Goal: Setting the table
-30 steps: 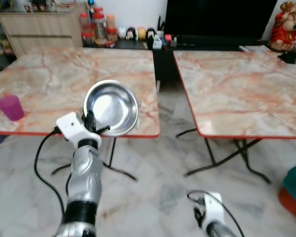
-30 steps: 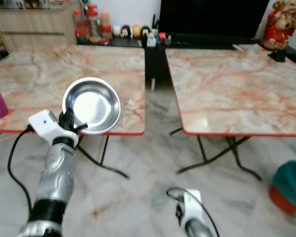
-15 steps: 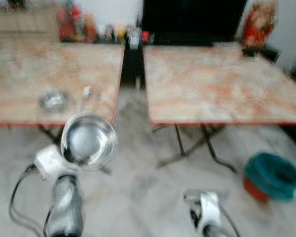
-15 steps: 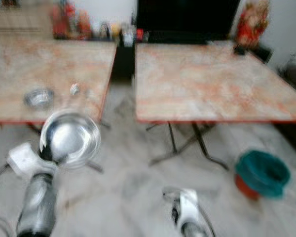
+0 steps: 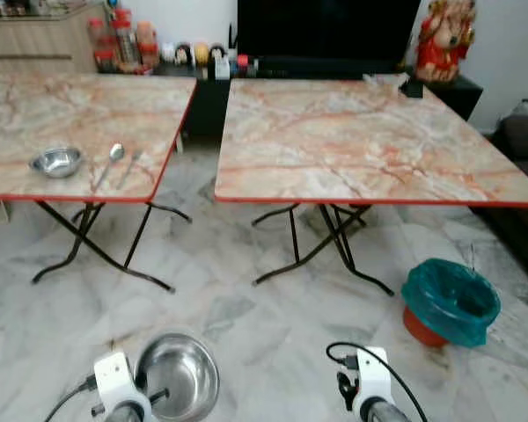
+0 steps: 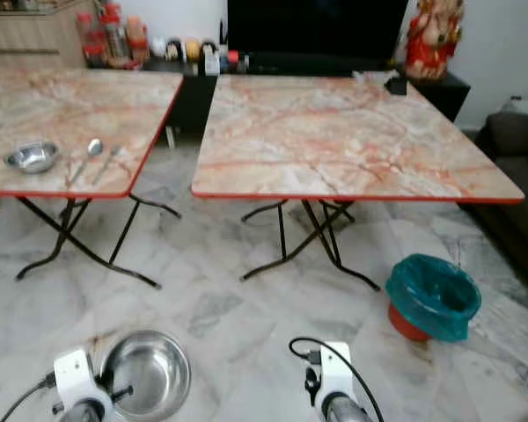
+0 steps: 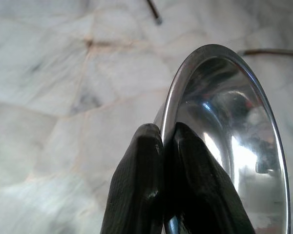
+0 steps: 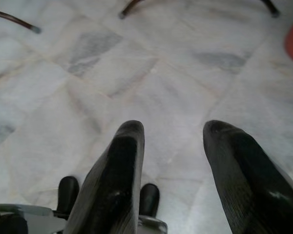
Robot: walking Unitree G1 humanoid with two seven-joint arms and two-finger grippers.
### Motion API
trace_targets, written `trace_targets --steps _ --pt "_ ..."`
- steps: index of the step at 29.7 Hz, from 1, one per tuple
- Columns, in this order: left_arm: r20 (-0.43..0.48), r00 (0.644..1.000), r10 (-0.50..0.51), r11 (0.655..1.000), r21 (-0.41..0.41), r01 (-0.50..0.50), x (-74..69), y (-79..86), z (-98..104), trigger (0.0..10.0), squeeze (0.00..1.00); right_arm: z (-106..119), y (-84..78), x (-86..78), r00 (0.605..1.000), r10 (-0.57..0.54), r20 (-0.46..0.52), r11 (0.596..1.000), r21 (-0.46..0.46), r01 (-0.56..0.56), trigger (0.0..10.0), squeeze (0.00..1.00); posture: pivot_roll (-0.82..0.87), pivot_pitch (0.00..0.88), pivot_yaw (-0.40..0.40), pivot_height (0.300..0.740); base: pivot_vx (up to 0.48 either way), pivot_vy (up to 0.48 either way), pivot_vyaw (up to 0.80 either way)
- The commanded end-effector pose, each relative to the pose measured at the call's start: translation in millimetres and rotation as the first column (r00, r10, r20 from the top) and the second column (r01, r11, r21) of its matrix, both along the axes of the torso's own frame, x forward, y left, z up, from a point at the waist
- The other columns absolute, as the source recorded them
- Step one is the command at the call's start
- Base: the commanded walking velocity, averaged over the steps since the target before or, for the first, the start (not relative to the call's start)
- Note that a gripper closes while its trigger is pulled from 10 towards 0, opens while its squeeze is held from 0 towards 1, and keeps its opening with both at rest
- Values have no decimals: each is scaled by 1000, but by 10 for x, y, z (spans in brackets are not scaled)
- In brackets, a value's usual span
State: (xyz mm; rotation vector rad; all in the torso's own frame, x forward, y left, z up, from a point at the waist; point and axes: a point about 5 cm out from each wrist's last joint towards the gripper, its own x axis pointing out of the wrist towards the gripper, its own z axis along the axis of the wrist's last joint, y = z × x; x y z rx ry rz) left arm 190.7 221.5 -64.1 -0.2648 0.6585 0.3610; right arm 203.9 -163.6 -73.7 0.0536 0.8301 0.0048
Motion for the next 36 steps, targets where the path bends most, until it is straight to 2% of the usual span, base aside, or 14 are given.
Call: trace_targets --steps 1,3,8,16,19,29,32,34,35,36 --pt "-23 999 -39 999 20 39 6 22 -7 10000 0 19 8 34 1000 -2 10 1000 2 2 10000 0 88 0 -12 740 480 0 0" --pt "-78 996 -47 999 21 49 -78 12 -73 10000 0 15 9 27 1000 -1 7 1000 1 1 10000 0 82 0 -9 740 480 0 0" --pt "-125 992 -32 999 13 34 -179 2 -140 10000 0 5 -2 8 1000 -16 4 1000 6 16 10000 0 79 0 -8 740 480 0 0" --pt "-119 992 -35 999 13 37 -159 -29 -139 10000 0 11 -2 16 1000 -1 10 1000 -9 1 10000 0 69 0 -4 740 480 0 0" --pt "-114 993 -32 999 15 34 -153 -23 -134 10000 0 13 4 21 1000 -27 13 1000 9 27 10000 0 66 0 1 740 480 0 0" --pt "-134 991 -16 1000 19 19 -202 -14 -158 10000 0 -6 -37 -18 999 -36 0 999 0 36 10000 0 77 0 -5 740 406 0 0" --pt "-123 992 32 999 -12 -33 -231 -7 -169 10000 0 -1 -56 -10 999 -38 1 999 -3 38 10000 0 76 0 -10 740 0 0 0" --pt "-102 986 129 986 -90 -138 -255 12 -177 10000 0 8 -63 6 999 -38 4 999 -4 38 10000 0 75 0 -13 740 0 0 0" --pt "-102 986 129 986 -90 -138 -255 12 -177 10000 0 8 -63 6 999 -38 4 999 -4 38 10000 0 75 0 -13 740 0 0 0" --pt "-88 977 192 970 -136 -203 -256 25 -176 10000 0 11 -67 11 999 -38 5 999 -4 38 10000 0 74 0 -16 740 0 0 0"
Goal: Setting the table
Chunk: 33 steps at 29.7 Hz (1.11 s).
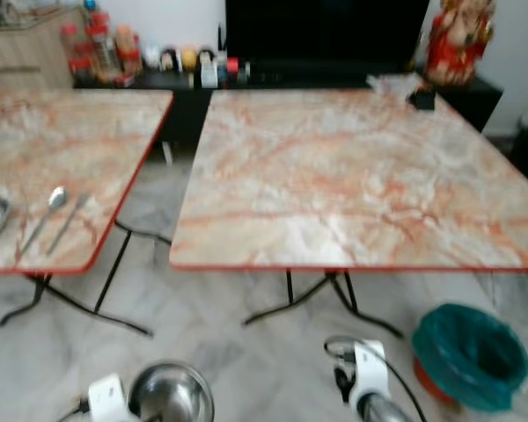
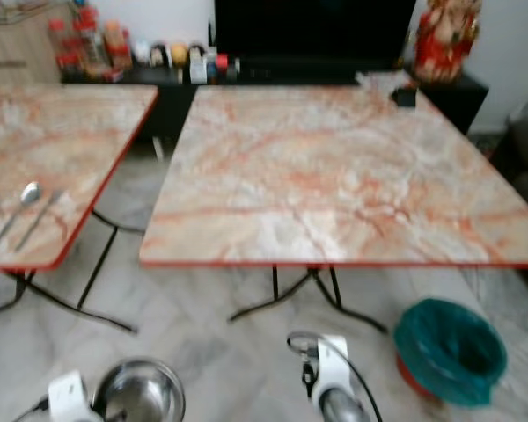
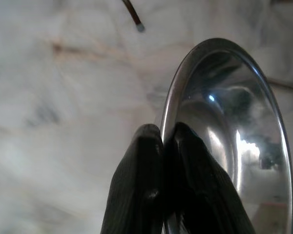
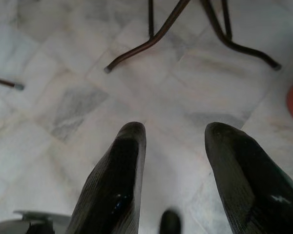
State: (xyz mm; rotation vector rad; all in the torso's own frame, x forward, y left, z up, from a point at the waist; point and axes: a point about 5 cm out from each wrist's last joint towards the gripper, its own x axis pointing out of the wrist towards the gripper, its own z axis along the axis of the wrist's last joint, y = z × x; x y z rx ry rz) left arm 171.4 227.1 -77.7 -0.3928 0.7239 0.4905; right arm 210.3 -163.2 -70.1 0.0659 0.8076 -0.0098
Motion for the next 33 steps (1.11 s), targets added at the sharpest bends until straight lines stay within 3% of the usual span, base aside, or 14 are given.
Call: trace_targets --steps 1,3,8,15,23,33 --pt "12 993 117 988 -98 -115 -63 -15 -38 10000 0 -23 -73 -47 1000 -19 -16 1000 -10 19 10000 0 76 0 -17 740 0 0 0" --pt "43 972 231 960 -171 -221 -47 15 -26 10000 0 -17 -76 -38 1000 -17 -14 1000 -10 17 10000 0 76 0 -21 740 0 0 0" --pt "48 963 265 947 -200 -251 -22 19 -19 10000 0 -13 -77 -31 1000 -16 -13 1000 -10 16 10000 0 74 0 -22 740 0 0 0" --pt "46 970 238 956 -190 -225 9 22 -7 10000 0 -11 -77 -25 1000 -19 -13 1000 -11 18 10000 0 66 0 -16 740 0 0 0" --pt "33 980 194 970 -155 -187 37 -4 -1 10000 0 -26 -94 -58 1000 -12 -17 1000 -28 12 10000 0 53 0 -9 740 386 0 496" --pt "26 986 163 978 -133 -158 35 -8 -2 10000 0 -32 -103 -71 1000 -10 -22 999 -32 9 10000 0 51 0 -11 740 419 0 0"
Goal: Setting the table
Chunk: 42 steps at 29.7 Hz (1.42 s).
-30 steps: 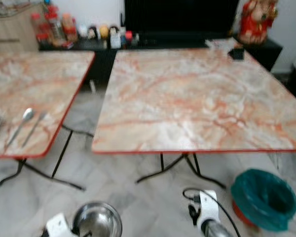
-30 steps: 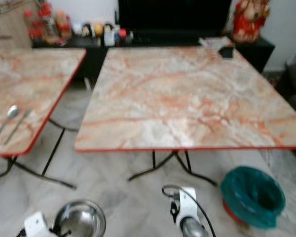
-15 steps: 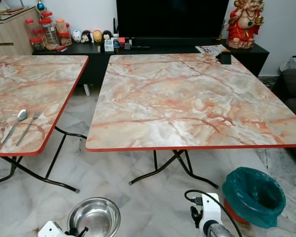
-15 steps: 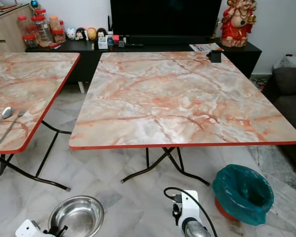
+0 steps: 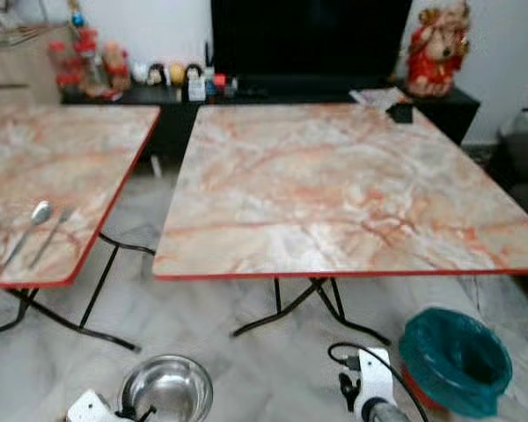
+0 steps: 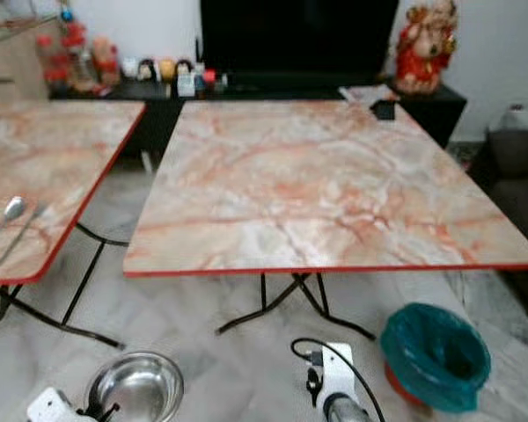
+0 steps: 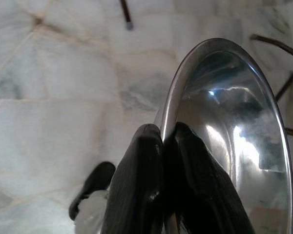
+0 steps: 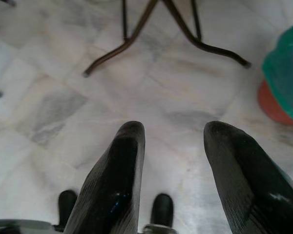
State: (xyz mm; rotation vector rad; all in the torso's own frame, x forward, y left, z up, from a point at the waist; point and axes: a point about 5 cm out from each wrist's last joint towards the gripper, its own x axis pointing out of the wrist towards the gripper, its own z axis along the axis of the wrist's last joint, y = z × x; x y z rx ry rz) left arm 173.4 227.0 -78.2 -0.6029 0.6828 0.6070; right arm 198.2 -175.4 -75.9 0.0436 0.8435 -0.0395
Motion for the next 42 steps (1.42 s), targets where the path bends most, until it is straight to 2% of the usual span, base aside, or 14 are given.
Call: trace_targets --steps 1,14,18,23,42 --pt "-7 1000 -28 1000 9 28 15 -6 3 10000 0 27 21 52 1000 11 15 1000 -3 -11 10000 0 51 0 -11 740 442 0 0" --pt "-14 999 -47 999 15 47 16 -19 1 10000 0 19 11 37 1000 7 9 1000 -3 -7 10000 0 45 0 -11 740 433 0 127" --pt "-22 997 -77 997 11 77 21 -48 -7 10000 0 17 8 37 1000 2 5 1000 -2 -2 10000 0 46 0 -12 740 0 0 0" --pt "-30 998 -49 999 14 50 -32 -21 -23 10000 0 14 7 32 1000 1 0 1000 -1 -1 10000 0 48 0 -14 740 0 0 0" --pt "-83 994 -65 996 48 69 -149 18 -65 10000 0 0 32 13 1000 2 -11 1000 9 -2 10000 0 50 0 -12 740 0 0 0"
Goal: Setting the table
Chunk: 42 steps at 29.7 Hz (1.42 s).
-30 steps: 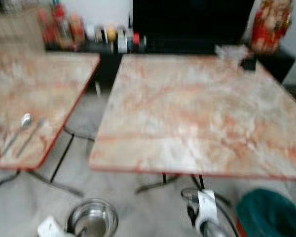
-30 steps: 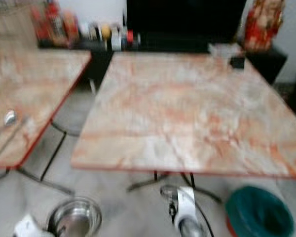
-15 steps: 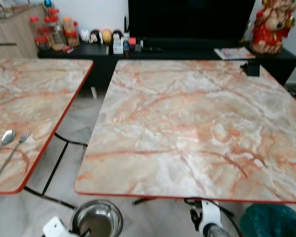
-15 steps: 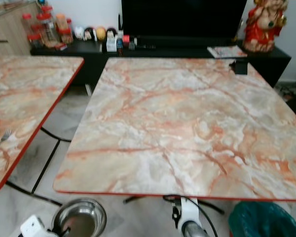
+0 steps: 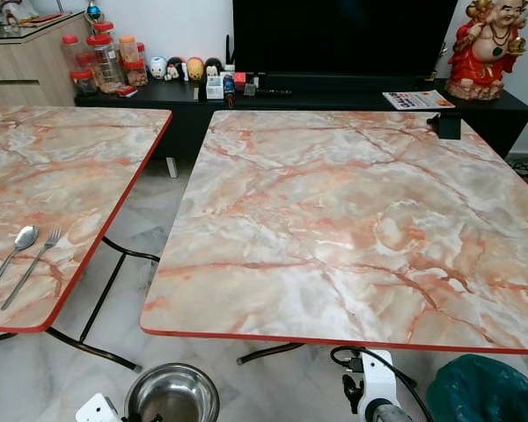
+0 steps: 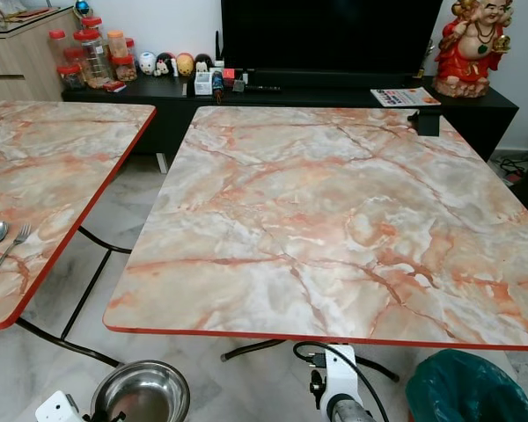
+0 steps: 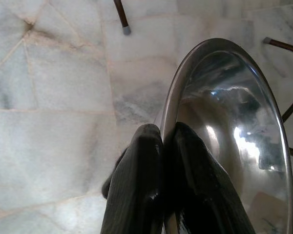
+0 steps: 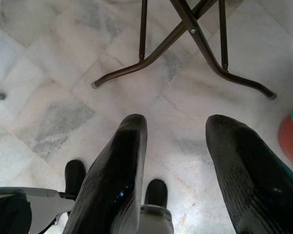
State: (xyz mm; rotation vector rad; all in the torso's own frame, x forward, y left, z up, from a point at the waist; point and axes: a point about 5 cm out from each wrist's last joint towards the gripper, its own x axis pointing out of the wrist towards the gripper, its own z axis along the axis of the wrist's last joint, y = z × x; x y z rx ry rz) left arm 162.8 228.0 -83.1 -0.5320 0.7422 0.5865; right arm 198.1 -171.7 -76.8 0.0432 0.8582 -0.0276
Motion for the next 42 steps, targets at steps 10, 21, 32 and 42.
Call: trace_targets --steps 10,21,32,42 --pt "-27 1000 -9 1000 27 10 -45 25 -14 10000 0 8 3 17 1000 -8 3 1000 6 8 10000 0 50 0 -10 740 0 -384 0" --pt "-33 999 -12 999 35 13 -58 32 -17 10000 0 2 12 8 1000 -4 -2 1000 8 5 10000 0 51 0 -12 740 0 0 0" --pt "-33 999 -24 998 51 26 -54 32 -12 10000 0 2 8 7 1000 -1 -3 1000 5 1 10000 0 49 0 -13 740 0 -201 0" --pt "-34 999 -26 998 53 28 -48 36 -9 10000 0 1 9 7 1000 -4 -4 1000 5 4 10000 0 48 0 -13 740 0 -240 0"
